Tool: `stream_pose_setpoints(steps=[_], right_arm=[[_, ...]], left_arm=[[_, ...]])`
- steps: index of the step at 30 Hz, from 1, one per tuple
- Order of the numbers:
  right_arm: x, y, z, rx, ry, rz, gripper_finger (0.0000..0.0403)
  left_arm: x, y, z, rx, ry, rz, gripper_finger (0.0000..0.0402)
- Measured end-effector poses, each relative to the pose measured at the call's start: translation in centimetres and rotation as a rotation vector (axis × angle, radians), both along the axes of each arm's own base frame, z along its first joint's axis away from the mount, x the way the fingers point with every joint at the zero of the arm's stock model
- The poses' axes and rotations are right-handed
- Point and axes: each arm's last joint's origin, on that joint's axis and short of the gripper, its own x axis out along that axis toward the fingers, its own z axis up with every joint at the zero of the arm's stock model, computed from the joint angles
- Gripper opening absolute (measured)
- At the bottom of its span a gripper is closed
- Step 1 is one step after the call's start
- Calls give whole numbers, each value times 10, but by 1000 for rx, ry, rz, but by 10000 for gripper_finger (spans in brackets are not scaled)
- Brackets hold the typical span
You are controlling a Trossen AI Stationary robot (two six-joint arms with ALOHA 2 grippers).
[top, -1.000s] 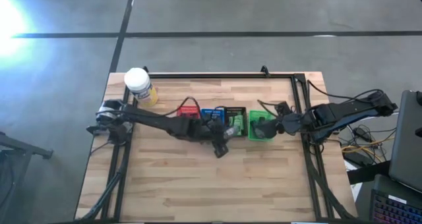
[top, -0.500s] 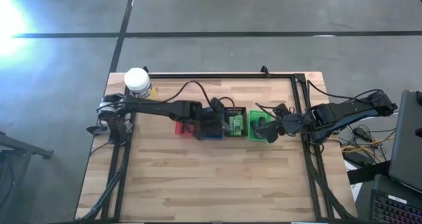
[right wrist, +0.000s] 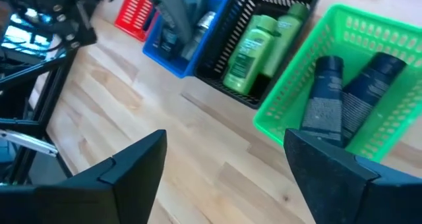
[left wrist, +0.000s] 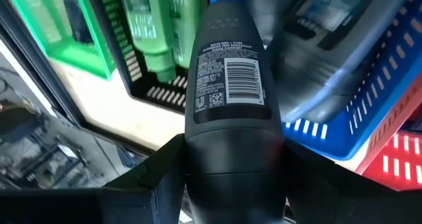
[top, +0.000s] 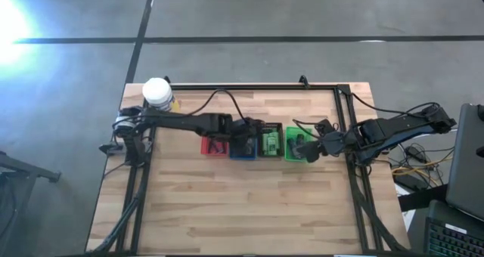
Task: Pick & Place Travel size toiletries
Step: Put the deodorant into the blue basket
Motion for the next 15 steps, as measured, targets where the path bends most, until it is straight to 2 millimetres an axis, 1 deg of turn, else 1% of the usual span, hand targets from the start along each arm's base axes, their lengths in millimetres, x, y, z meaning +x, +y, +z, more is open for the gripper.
stream_pose_setpoints(steps=[7,11,15], right_arm=[[-1,0,-1,22,5,-29,295],[-1,0,-1,22,4,-29,305],[-1,0,-1,20,4,-30,314]], left_arm=[[-3,0,-4,-8,15,9,211],[-7,-1,-14,-18,56,5,211],[-8,-1,-19,-33,50,12,211]])
